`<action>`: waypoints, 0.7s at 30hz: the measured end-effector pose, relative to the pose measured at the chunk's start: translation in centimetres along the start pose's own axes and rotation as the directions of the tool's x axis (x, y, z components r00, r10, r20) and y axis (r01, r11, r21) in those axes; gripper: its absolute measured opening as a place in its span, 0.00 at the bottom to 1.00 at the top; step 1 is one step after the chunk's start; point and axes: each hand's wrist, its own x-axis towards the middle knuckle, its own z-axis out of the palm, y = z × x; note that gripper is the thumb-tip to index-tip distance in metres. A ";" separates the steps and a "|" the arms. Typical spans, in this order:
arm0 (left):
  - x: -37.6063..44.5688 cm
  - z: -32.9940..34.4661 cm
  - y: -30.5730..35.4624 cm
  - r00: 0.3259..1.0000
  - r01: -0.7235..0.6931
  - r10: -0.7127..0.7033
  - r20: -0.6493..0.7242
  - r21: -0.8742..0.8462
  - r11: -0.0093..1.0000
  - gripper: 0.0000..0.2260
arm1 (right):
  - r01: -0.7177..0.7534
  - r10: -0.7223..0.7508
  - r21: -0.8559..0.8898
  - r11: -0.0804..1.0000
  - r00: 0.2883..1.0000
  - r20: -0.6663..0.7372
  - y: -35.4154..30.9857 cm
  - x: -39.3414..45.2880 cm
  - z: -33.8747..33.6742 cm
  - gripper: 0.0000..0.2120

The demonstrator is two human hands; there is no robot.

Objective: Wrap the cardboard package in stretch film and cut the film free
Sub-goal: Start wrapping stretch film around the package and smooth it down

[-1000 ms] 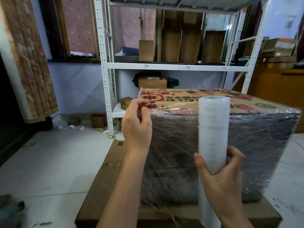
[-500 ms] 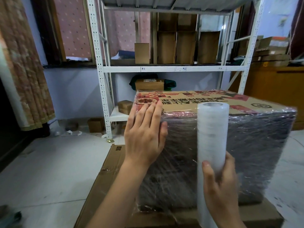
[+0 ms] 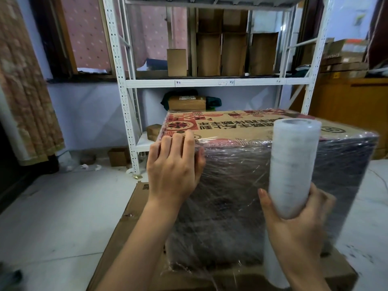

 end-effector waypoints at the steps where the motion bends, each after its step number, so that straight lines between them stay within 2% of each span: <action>1: 0.1 0.0 0.0 1.000 -0.004 0.004 0.006 -0.003 1.000 0.21 | 0.011 -0.011 0.010 1.000 1.000 -0.027 -0.1 0.1 0.0 0.37; 5: 0.3 -0.7 0.0 0.997 0.020 -0.016 0.074 -0.064 0.998 0.23 | -0.007 0.008 0.066 0.998 1.000 -0.013 0.4 0.6 -0.1 0.37; 8: 1.3 -1.5 0.2 0.981 0.107 -0.087 0.171 -0.115 0.988 0.21 | -0.097 0.091 0.088 0.991 0.994 0.066 0.8 0.6 -0.4 0.39; 11: 2.5 -1.9 -0.1 0.961 0.206 -0.150 0.233 -0.236 0.950 0.22 | -0.113 0.105 0.081 0.990 0.989 0.102 1.1 0.5 -0.5 0.37; 13: 2.8 -1.9 -1.0 0.955 0.210 -0.120 0.273 -0.332 0.920 0.22 | -0.098 0.091 0.089 0.991 0.993 0.079 1.1 0.4 -0.5 0.38; 16: 3.6 -2.2 -2.5 0.946 0.184 -0.005 0.325 -0.521 0.833 0.17 | -0.078 0.071 0.109 0.991 0.995 0.064 1.1 0.4 -0.4 0.38; 18: 4.8 -2.3 -2.8 0.889 0.272 0.059 0.454 -0.627 0.730 0.17 | -0.088 0.077 0.119 0.989 0.993 0.095 1.4 0.6 -0.5 0.37; 20: 5.9 -2.4 -2.8 0.778 0.421 0.104 0.619 -0.638 0.645 0.14 | -0.084 0.073 0.103 0.991 0.991 0.111 1.6 0.9 -0.6 0.37; 21: 6.2 -2.4 -2.8 0.749 0.464 0.109 0.653 -0.635 0.617 0.12 | -0.077 0.067 0.089 0.993 0.991 0.113 1.7 1.1 -0.6 0.37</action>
